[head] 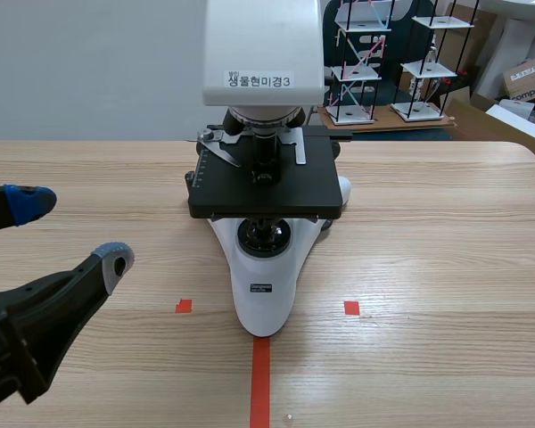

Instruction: Return to the home posture

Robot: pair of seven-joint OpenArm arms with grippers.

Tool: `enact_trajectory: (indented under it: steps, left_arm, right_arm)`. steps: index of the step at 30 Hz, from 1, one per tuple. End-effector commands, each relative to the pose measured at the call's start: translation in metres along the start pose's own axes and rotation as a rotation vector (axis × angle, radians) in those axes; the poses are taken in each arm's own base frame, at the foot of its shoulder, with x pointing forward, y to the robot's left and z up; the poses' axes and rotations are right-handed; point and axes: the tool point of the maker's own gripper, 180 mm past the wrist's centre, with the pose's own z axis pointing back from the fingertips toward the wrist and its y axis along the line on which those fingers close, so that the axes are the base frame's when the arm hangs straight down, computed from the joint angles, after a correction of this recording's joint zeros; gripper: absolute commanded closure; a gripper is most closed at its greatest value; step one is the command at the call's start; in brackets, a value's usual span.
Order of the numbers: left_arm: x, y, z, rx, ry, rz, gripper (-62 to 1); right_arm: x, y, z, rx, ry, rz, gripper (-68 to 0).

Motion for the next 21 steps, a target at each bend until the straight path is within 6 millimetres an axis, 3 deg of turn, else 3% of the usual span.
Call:
enact_trajectory:
  steps: [1,18,21]
  left_arm:
    - [0.0109,-0.0023,-0.0006,-0.003,-0.038,0.000,-59.4]
    - [0.0109,-0.0023,-0.0006,-0.003,-0.038,0.000,-59.4]
    - [0.0108,-0.0023,-0.0006,-0.003,-0.038,0.000,-59.4]
  right_arm:
    - [0.0181,-0.0125,0.0013,-0.028,-0.046,0.022,-1.0]
    - [0.0177,-0.0116,0.0039,-0.027,-0.055,0.023,-1.2]
    - [0.0147,-0.0108,0.0079,-0.024,-0.047,0.026,-9.1]
